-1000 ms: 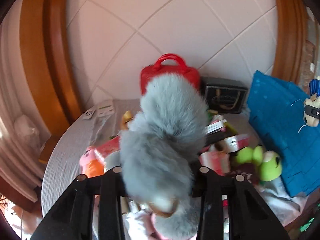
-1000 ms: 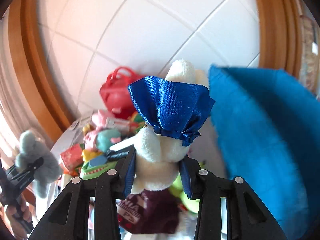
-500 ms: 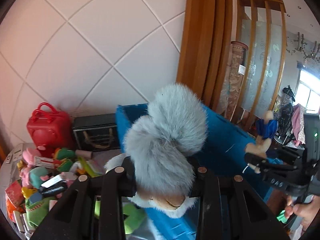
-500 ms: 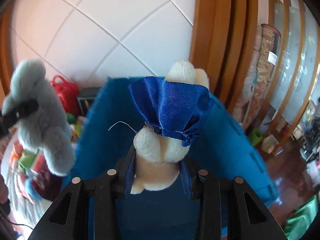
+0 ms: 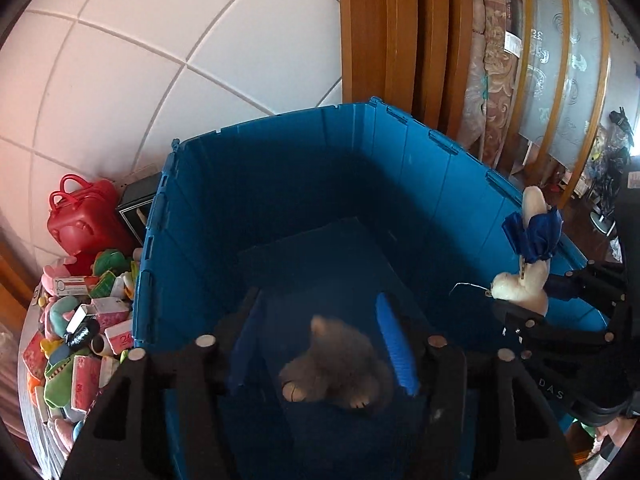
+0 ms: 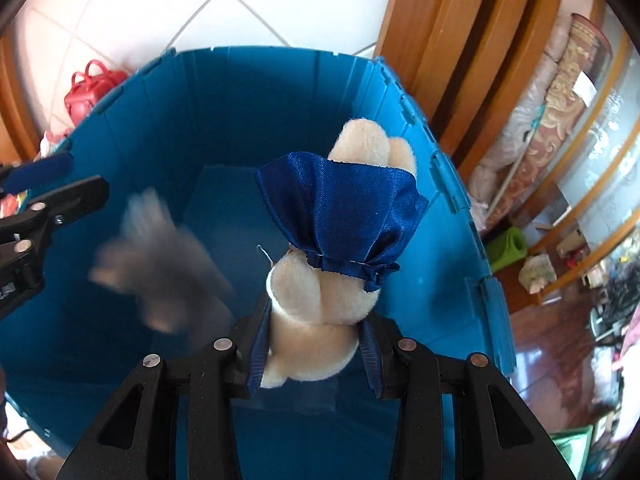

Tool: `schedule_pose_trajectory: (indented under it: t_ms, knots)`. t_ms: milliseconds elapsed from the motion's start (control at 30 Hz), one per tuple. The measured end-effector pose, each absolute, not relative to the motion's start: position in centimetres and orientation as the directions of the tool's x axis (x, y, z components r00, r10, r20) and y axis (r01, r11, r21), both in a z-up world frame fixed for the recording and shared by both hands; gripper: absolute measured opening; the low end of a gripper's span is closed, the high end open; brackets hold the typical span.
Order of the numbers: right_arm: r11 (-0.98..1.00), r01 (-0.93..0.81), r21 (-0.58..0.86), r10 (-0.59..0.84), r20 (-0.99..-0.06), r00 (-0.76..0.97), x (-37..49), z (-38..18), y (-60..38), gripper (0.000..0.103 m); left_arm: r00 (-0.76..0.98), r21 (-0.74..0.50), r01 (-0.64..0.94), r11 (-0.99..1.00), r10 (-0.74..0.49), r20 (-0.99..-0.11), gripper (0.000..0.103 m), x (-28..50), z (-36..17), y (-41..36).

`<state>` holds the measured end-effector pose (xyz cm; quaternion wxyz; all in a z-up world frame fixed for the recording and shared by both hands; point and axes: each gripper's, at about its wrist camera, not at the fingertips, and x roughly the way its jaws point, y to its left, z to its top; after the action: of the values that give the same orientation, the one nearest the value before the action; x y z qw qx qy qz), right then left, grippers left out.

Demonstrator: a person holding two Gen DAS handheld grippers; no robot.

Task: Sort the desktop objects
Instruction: 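Carry both plushes into the blue crate and open both tools to drop them, then move both tools back from the crate to the pile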

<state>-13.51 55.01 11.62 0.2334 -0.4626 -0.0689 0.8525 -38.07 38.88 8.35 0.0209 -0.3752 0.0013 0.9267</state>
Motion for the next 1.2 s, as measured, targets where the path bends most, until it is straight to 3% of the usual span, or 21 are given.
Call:
schedule_pose_trajectory:
  t_ms: [333, 367, 400, 467, 500, 633, 733, 1200]
  knots:
    - [-0.894, -0.259, -0.366, 0.442, -0.817, -0.371, -14.9, 10.0, 55.8, 0.044, -0.645, -0.032, -0.047, -0.998, 0.055, -0.762, 0.068, -37.8, 6.4, 38.3]
    - [-0.888, -0.259, -0.380, 0.453, -0.817, -0.357, -14.9, 9.8, 55.7, 0.054, -0.642, -0.039, -0.050, -0.998, 0.062, -0.764, 0.068, -37.5, 6.3, 38.2]
    - [-0.885, -0.258, -0.388, 0.459, -0.817, -0.348, -14.9, 9.7, 55.7, 0.071, -0.640, -0.045, -0.054, -0.998, 0.069, -0.765, 0.068, -37.3, 6.2, 38.2]
    - [-0.882, -0.253, -0.397, 0.465, -0.817, -0.341, -14.7, 9.6, 55.5, 0.090, -0.640, -0.056, -0.060, -0.997, 0.081, -0.764, 0.068, -36.6, 6.1, 38.2]
    - [-0.880, -0.250, -0.404, 0.470, -0.814, -0.340, -14.5, 9.6, 55.5, 0.091, -0.643, -0.061, -0.064, -0.996, 0.088, -0.761, 0.068, -36.3, 6.2, 38.3]
    - [-0.878, -0.254, -0.406, 0.475, -0.810, -0.346, -13.6, 10.3, 55.3, 0.094, -0.670, -0.047, -0.070, -0.996, 0.082, -0.737, 0.068, -34.8, 6.1, 38.7]
    - [-0.879, -0.262, -0.398, 0.471, -0.808, -0.353, -12.9, 10.7, 55.1, 0.102, -0.685, -0.039, -0.075, -0.996, 0.079, -0.724, 0.068, -33.7, 6.3, 39.0]
    - [-0.888, -0.301, -0.347, 0.453, -0.772, -0.446, -8.6, 12.6, 50.9, 0.103, -0.757, -0.067, -0.113, -0.991, 0.130, -0.640, 0.069, -28.6, 7.6, 38.2]
